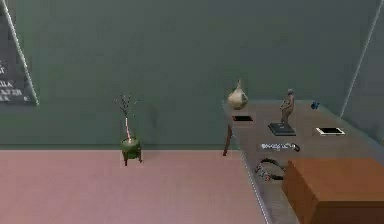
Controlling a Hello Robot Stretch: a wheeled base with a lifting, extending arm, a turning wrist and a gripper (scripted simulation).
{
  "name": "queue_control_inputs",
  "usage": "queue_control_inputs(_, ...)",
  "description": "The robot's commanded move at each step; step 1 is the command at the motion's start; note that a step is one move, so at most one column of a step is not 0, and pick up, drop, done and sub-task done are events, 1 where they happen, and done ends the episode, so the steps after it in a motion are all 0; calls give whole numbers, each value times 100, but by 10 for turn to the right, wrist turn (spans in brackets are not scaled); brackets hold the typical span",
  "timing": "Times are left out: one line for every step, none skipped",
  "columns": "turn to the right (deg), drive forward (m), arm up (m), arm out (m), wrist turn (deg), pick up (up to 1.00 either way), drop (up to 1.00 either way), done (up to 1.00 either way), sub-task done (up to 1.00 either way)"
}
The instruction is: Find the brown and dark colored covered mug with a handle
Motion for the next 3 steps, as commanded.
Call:
queue_control_inputs(-450, 0, 0, 0, 0, 0, 0, 0, 0)
queue_control_inputs(-450, 0, 0, 0, 0, 0, 0, 0, 0)
queue_control_inputs(-450, 0, 0, 0, 0, 0, 0, 0, 0)
